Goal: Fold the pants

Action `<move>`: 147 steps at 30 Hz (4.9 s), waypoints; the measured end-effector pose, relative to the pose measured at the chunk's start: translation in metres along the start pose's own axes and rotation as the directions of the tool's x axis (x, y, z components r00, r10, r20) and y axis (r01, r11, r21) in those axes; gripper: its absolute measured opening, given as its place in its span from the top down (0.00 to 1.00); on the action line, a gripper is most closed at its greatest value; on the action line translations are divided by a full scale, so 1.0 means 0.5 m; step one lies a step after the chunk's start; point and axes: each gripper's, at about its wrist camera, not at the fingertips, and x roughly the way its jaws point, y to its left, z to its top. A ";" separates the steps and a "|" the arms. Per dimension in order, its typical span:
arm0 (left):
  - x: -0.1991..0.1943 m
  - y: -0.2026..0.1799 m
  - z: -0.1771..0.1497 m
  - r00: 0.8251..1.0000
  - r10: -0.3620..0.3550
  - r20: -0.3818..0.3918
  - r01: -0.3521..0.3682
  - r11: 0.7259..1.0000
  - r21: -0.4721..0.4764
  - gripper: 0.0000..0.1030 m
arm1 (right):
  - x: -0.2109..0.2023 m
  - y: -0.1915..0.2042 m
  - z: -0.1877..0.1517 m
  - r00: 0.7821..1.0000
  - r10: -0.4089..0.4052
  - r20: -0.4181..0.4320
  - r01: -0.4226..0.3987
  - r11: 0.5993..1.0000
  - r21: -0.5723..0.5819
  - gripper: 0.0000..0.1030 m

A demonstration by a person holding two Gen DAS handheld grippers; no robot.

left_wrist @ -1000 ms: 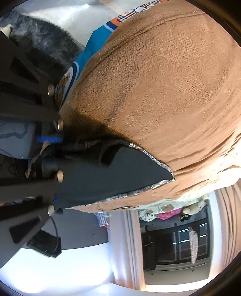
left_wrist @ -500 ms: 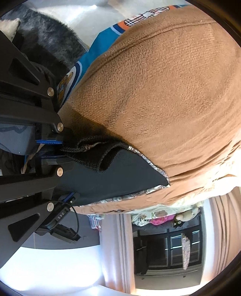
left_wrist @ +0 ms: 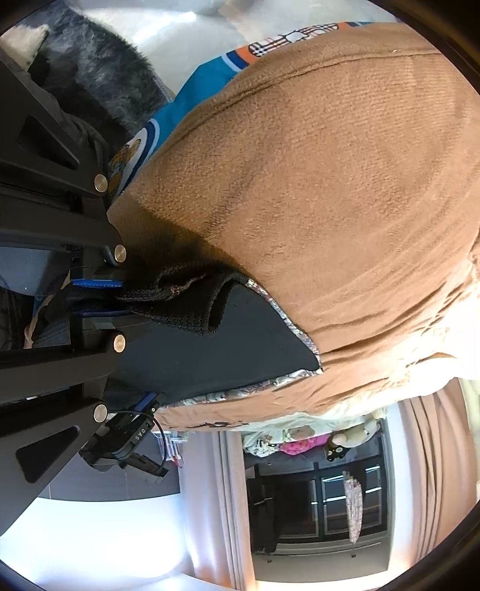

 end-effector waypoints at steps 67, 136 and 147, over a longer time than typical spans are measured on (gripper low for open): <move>-0.010 -0.245 0.017 0.993 -0.116 -0.018 0.116 0.945 0.306 0.93 | -0.119 0.001 -0.311 0.978 0.199 0.057 -0.204 0.974 0.098 0.77; 0.446 -0.587 -0.554 0.775 0.209 -0.596 0.344 0.651 0.676 0.45 | -0.487 -0.539 -0.566 0.944 0.113 0.309 -0.260 0.834 0.487 0.48; 0.372 -0.575 -0.437 0.857 0.192 -0.479 0.269 0.626 0.732 0.38 | -0.520 -0.515 -0.523 0.933 0.108 0.344 -0.249 0.883 0.398 0.48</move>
